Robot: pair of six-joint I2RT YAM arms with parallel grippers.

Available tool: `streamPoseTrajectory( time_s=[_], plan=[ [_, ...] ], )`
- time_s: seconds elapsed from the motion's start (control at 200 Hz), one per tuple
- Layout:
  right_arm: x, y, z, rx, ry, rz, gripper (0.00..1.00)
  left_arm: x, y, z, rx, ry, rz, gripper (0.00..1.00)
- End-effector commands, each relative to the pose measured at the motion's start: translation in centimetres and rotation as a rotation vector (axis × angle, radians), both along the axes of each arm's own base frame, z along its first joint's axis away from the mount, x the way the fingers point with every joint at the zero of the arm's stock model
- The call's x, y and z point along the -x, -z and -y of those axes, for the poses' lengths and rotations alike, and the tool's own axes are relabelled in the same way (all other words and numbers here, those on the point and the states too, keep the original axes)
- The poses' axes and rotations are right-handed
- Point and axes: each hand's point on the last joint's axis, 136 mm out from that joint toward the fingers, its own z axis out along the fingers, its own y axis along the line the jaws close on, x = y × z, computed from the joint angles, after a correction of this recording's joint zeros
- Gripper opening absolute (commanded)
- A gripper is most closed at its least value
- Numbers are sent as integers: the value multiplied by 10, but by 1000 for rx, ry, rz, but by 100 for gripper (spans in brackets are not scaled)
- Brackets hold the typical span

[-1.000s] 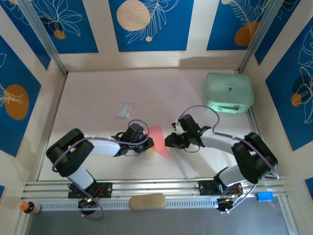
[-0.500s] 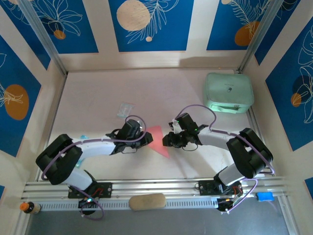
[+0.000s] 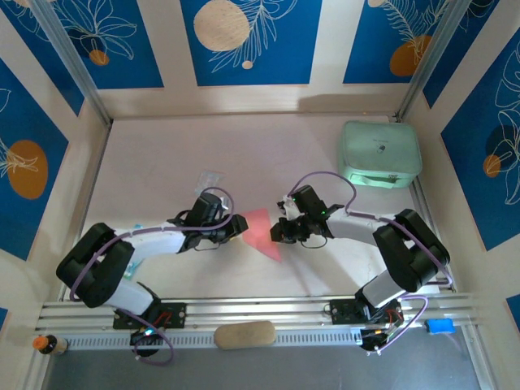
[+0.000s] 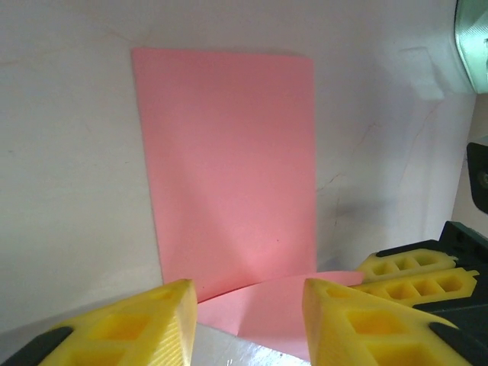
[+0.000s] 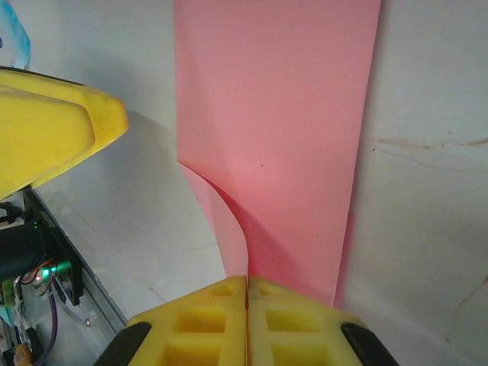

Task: Fold a paper plane with a square sheet of paper (pick it up from the middle)
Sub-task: Fourth fold the wing at the center of the table.

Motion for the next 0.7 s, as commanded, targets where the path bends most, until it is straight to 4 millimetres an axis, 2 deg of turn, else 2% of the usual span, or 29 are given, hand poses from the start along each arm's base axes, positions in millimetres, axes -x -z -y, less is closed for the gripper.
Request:
streamPoseTrajectory(
  time_s=[0.0, 0.285, 0.695],
  plan=[
    [-1, -17, -3, -67, -18, 35, 6, 0, -2, 1, 31, 36, 1, 43],
    [-3, -27, 5, -146, 20, 39, 4, -7, -3, 4, 56, 38, -8, 50],
    [-6, -36, 13, -211, 50, 47, 4, -21, -4, 24, 132, 50, -22, 50]
  ],
)
